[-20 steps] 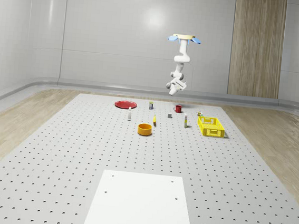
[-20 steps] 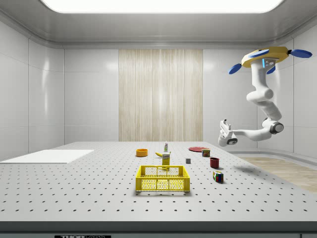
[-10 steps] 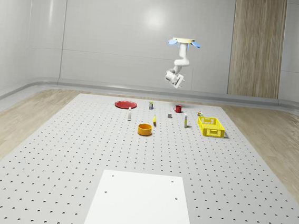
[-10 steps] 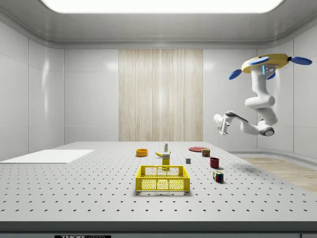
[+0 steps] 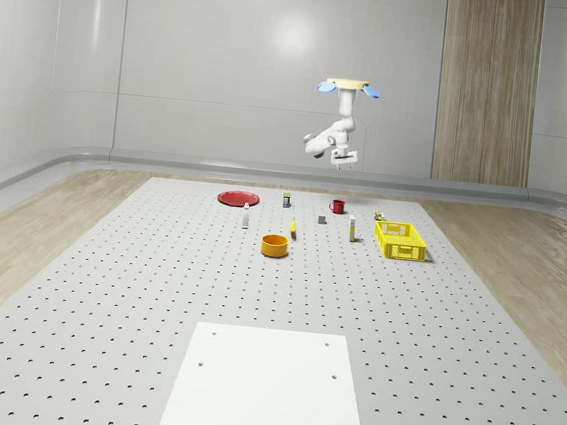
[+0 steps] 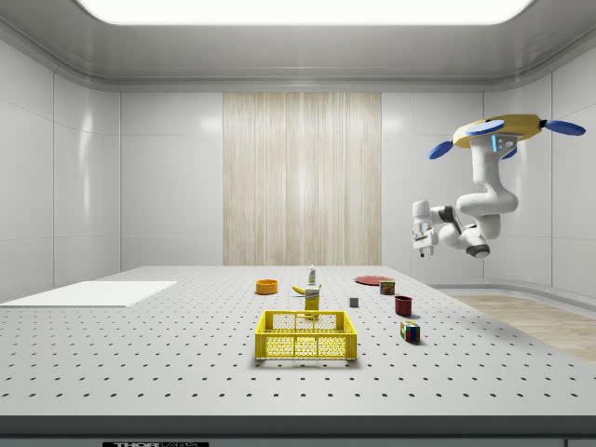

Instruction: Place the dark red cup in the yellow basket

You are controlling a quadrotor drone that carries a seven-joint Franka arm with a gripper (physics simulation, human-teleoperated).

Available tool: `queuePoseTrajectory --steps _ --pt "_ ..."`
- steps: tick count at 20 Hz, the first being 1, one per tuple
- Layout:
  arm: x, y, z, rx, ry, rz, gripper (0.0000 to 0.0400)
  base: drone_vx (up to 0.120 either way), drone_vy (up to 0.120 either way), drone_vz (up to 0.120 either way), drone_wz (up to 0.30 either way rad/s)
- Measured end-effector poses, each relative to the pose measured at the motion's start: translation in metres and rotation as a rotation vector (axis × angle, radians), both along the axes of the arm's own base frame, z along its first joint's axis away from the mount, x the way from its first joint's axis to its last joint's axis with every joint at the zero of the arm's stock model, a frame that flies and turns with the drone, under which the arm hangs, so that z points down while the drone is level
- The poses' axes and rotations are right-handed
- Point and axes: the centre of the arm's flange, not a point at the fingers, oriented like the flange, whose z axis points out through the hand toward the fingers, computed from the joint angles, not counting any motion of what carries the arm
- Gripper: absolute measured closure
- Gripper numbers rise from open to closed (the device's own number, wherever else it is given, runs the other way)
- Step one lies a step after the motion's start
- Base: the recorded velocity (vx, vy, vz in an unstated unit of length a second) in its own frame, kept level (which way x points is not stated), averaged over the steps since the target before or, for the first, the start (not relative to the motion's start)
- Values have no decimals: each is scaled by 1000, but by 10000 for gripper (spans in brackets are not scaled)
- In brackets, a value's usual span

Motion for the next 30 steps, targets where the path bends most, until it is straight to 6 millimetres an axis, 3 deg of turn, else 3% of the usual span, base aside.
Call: queuePoseTrajectory --steps 8,14,19,24,30 --pt "0 -12 -2 -124 4 -3 0 105 0 -120 0" --pt "0 -15 -2 -150 5 -4 0 0 113 -120 0" --pt "0 -15 -2 -157 5 -4 0 120 120 -32 0" --pt "0 -16 -2 -160 5 -4 0 8 0 -112 0" --pt "0 -16 -2 -162 6 -4 0 -7 -80 -120 0"
